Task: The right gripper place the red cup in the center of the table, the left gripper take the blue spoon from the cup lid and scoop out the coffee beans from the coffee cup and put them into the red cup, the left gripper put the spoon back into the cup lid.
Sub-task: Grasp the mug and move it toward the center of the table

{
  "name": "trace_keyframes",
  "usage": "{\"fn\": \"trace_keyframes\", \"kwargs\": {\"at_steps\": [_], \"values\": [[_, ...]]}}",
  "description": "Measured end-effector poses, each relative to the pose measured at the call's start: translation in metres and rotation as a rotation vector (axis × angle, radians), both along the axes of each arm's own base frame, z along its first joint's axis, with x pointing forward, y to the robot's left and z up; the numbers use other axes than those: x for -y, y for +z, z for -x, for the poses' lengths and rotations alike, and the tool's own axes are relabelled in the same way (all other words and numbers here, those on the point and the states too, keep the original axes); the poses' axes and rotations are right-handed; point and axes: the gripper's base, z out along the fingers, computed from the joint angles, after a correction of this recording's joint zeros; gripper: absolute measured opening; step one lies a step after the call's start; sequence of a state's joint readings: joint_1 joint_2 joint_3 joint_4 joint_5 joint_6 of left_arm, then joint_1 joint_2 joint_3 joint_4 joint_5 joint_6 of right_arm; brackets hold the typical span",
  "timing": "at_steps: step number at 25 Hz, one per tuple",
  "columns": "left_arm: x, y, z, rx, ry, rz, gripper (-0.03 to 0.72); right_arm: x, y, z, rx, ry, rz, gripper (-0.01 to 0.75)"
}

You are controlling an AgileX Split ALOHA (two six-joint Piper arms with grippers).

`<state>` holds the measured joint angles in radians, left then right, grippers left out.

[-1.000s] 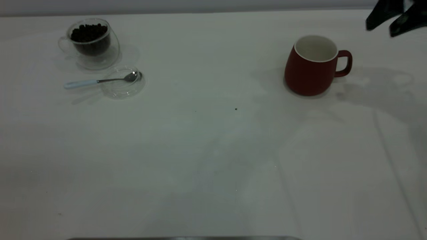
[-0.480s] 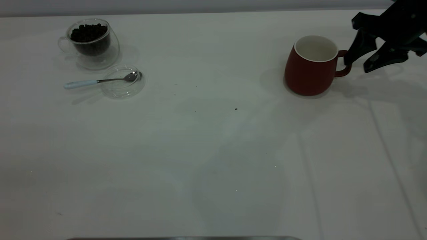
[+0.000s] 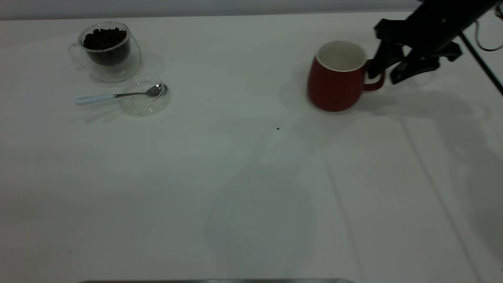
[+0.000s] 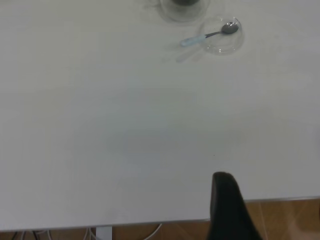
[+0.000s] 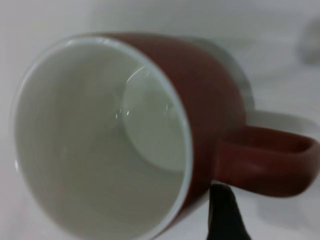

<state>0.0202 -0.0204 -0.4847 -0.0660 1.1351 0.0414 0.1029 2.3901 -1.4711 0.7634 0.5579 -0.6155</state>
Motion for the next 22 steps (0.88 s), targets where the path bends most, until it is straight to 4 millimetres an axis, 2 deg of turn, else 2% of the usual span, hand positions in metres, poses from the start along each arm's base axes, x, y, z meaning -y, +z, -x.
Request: {"fn": "trace_keyframes", "kwargs": {"at_steps": [11,18,22], "values": [[0.0,0.0,0.0,0.0,0.001,0.001,0.487,-0.081,0.001,0.018,0.046,0.181,0.016,0.494],[0.0,0.0,0.0,0.0,0.001,0.001,0.487,-0.115,0.001,0.032,0.069,0.286,0.021,0.494],[0.0,0.0,0.0,0.0,0.001,0.001,0.487,-0.124,0.001,0.037,0.066,0.317,0.022,0.494]]}}
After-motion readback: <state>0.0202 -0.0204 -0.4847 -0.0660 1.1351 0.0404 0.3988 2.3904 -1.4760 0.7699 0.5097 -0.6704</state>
